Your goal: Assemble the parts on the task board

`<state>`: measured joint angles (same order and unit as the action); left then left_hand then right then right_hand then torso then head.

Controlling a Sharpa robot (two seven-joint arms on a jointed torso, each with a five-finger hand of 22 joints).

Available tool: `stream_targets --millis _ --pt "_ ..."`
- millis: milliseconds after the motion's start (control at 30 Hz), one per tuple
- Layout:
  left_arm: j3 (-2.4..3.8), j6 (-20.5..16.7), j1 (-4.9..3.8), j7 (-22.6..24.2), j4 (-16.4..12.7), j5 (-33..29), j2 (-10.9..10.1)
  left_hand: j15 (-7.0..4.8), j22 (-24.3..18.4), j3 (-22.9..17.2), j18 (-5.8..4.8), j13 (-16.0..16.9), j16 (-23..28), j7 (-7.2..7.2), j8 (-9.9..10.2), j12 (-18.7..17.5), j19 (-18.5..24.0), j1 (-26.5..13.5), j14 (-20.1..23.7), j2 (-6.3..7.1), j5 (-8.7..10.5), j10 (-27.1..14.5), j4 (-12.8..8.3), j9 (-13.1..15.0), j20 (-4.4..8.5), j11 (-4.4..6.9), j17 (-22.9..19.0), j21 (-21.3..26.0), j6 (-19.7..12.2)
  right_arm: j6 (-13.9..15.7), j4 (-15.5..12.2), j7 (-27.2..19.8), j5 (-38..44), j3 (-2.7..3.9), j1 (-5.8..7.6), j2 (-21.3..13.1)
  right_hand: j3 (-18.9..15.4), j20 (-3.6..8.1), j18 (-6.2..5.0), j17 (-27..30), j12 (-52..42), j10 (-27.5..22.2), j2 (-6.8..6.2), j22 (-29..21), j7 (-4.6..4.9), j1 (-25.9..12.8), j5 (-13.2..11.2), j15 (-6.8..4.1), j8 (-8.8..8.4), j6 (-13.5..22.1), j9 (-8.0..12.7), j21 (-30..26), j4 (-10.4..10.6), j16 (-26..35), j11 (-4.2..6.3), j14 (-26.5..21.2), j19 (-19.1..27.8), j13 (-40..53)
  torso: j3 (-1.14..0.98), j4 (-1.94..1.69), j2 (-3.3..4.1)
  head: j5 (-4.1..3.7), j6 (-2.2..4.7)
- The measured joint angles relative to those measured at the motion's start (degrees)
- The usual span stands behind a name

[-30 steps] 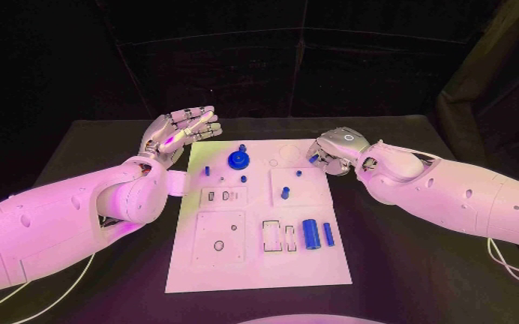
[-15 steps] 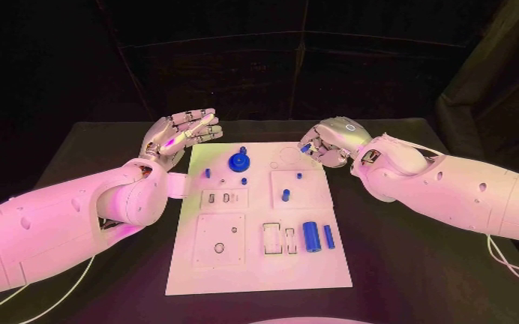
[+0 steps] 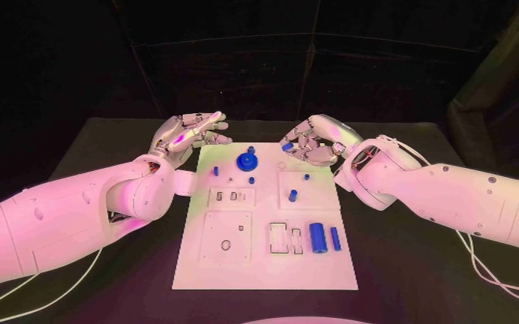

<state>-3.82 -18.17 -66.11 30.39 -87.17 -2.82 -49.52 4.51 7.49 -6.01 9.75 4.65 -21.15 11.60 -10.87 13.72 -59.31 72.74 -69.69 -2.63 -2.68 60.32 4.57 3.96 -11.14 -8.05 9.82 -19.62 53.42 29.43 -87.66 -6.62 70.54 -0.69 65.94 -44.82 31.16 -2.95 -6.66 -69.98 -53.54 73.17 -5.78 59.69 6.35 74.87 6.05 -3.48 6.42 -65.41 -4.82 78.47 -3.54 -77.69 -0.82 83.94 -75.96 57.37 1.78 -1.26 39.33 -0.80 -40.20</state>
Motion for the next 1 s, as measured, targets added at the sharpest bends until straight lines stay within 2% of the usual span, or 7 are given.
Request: stream_targets --millis 300,400,467,567,733,800,1000 --pt "0.00 1.1 -0.04 -10.9 0.4 2.8 0.2 -4.14 4.6 2.8 -0.01 4.2 -18.5 -1.84 2.0 7.1 -10.6 -4.3 -10.9 -0.31 -0.18 9.6 2.5 -0.1 4.28 3.03 12.8 -8.7 1.3 -1.3 -1.9 -2.8 -9.0 -0.01 0.04 4.4 -0.8 0.00 0.00 -0.1 -0.2 0.2 0.00 0.0 -0.05 0.0 1.1 0.00 -0.02 0.1 0.1 0.0 -0.1 0.0 -0.22 0.0 0.0 0.2 -0.02 -0.20 -0.14 2.59 -0.20" --pt "0.00 1.9 -0.04 -14.3 0.5 4.0 0.3 -5.12 7.2 3.9 -0.02 7.7 -35.9 -2.62 2.2 12.3 -13.6 -5.7 -13.9 -0.95 -0.46 12.4 3.6 -0.1 5.66 4.33 31.8 -13.0 1.3 -1.7 -2.0 -3.4 -10.1 -0.01 0.04 5.8 -0.8 0.00 0.00 -0.1 -0.4 0.2 0.00 0.0 -0.07 0.0 1.1 0.00 -0.11 0.1 0.1 0.0 -0.1 0.0 -0.22 0.0 0.0 0.2 0.02 -0.31 -0.24 3.42 -0.35" --pt "-0.02 2.6 -0.04 -16.7 0.6 4.9 0.4 -5.46 10.1 5.2 -0.01 12.0 -49.9 -3.04 2.6 18.2 -15.2 -7.4 -14.2 -1.41 -0.42 12.8 5.0 -0.1 6.47 4.85 49.2 -17.6 1.1 -2.0 -2.1 -3.8 -10.6 -0.01 0.04 6.6 -0.8 0.00 0.00 -0.1 -0.4 0.2 0.16 0.0 -0.08 0.2 1.1 0.00 -0.17 0.1 0.1 0.0 -0.1 0.0 -0.21 0.0 0.0 0.2 0.03 -0.36 -0.27 3.96 -0.40" --pt "-0.02 4.1 -0.05 -19.6 0.6 6.0 0.7 -5.83 18.6 6.3 -0.01 16.9 -59.5 -3.04 2.6 24.8 -16.3 -9.0 -14.4 -2.26 -0.29 11.6 6.8 -0.1 6.64 5.31 62.6 -26.0 1.1 -2.3 -2.0 -4.3 -11.0 -0.01 0.03 7.6 -0.8 -0.12 0.00 -0.1 -0.4 0.2 0.22 0.0 -0.08 0.2 1.3 0.00 -0.29 0.1 0.1 0.0 -0.1 0.0 -0.21 0.0 -0.1 0.2 0.02 -0.38 -0.27 4.55 -0.41" --pt "-0.02 6.9 -0.05 -23.5 0.6 7.6 1.1 -5.85 34.0 10.1 -0.95 26.6 -65.4 -3.24 2.6 36.1 -16.9 -11.1 -14.4 -2.80 -0.29 9.1 10.6 -0.1 6.72 4.67 65.1 -39.6 0.9 -2.6 -1.7 -5.1 -11.0 -0.01 0.02 8.9 -0.9 -0.19 -0.01 -0.1 -0.4 0.2 0.23 0.0 -0.10 0.2 1.4 0.00 -0.31 0.1 0.0 0.0 -0.2 0.0 -0.21 0.0 -0.2 0.3 0.01 -0.35 -0.26 5.15 -0.43" --pt "-0.02 7.8 -0.06 -24.5 0.6 8.1 1.2 -5.85 36.1 10.9 -1.82 28.7 -65.9 -3.24 2.6 38.2 -16.9 -11.6 -14.4 -3.26 -0.29 9.1 11.4 -0.1 6.72 4.67 65.1 -41.3 0.9 -2.7 -1.6 -5.3 -11.0 -0.01 0.02 9.2 -0.9 -0.20 0.00 -0.1 -0.4 0.2 0.22 0.0 -0.10 0.2 1.4 0.00 -0.33 0.1 0.0 0.0 -0.2 0.0 -0.21 0.0 -0.2 0.3 0.01 -0.35 -0.24 5.19 -0.46" --pt "-0.02 10.4 -0.06 -27.0 0.5 9.4 1.4 -5.63 42.0 14.4 -1.81 37.4 -66.9 -3.34 2.6 46.0 -16.4 -12.9 -14.2 -4.62 -0.17 9.6 12.0 0.0 6.18 4.46 65.1 -46.5 1.1 -2.8 -1.3 -5.9 -10.4 -0.01 0.01 9.8 -0.9 -0.20 0.00 -0.1 -0.4 0.2 0.22 0.0 -0.16 0.2 1.4 0.00 -0.34 0.2 0.1 0.0 -0.2 0.0 -0.21 0.0 -0.2 0.3 0.01 -0.31 -0.20 5.48 -0.52"
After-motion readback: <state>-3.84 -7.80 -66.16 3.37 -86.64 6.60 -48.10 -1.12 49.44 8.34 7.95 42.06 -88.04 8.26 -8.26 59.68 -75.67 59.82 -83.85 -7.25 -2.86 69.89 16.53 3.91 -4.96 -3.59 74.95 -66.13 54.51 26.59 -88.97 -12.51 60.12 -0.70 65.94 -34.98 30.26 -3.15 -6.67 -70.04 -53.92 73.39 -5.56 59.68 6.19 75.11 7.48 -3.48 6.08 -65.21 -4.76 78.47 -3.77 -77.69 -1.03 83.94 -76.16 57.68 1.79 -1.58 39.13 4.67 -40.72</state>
